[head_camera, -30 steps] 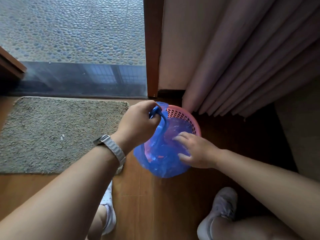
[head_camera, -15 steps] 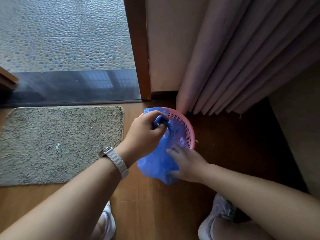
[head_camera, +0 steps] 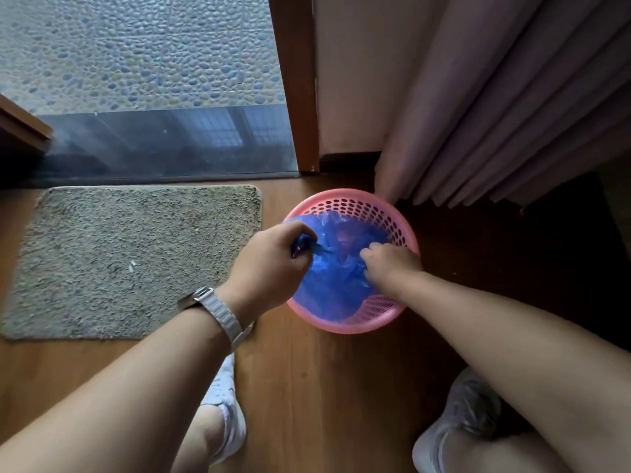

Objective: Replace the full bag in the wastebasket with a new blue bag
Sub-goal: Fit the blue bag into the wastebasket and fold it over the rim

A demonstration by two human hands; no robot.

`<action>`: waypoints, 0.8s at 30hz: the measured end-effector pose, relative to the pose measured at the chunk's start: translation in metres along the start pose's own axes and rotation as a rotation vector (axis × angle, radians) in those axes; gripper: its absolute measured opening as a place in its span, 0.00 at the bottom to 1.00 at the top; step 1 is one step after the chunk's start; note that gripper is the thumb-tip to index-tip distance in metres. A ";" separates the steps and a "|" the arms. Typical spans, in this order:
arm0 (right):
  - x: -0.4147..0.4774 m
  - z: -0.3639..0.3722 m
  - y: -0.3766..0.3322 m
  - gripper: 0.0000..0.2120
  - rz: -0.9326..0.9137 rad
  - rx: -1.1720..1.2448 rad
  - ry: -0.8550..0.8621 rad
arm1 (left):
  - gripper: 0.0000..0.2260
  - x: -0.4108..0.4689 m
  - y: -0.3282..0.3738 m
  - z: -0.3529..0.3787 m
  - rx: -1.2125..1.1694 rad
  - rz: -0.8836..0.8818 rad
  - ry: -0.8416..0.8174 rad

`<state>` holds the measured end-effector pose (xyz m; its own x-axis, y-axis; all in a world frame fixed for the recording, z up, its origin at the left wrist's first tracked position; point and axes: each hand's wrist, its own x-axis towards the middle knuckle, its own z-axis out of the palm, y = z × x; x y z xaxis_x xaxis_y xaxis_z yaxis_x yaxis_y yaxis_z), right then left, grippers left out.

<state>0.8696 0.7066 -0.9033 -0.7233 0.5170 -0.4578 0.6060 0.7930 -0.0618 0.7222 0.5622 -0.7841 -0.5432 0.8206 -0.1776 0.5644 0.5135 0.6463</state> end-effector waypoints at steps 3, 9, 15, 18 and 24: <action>0.002 -0.003 0.002 0.05 0.007 0.051 -0.008 | 0.07 -0.001 -0.007 0.011 0.076 -0.076 -0.056; -0.023 -0.018 0.011 0.09 -0.119 0.221 -0.070 | 0.08 -0.001 0.003 0.016 0.074 -0.110 -0.059; -0.068 -0.060 -0.001 0.26 -0.246 0.395 0.021 | 0.07 -0.010 0.022 0.010 -0.012 -0.057 -0.021; -0.088 -0.082 -0.014 0.20 -0.230 0.600 0.132 | 0.06 -0.017 0.031 0.007 -0.088 -0.009 -0.035; -0.114 -0.098 -0.016 0.06 -0.147 0.651 0.154 | 0.07 -0.036 0.024 -0.001 -0.051 0.076 -0.104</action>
<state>0.9095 0.6669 -0.7631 -0.8231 0.4967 -0.2752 0.5384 0.5286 -0.6562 0.7543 0.5450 -0.7616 -0.4313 0.8796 -0.2007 0.5675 0.4375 0.6976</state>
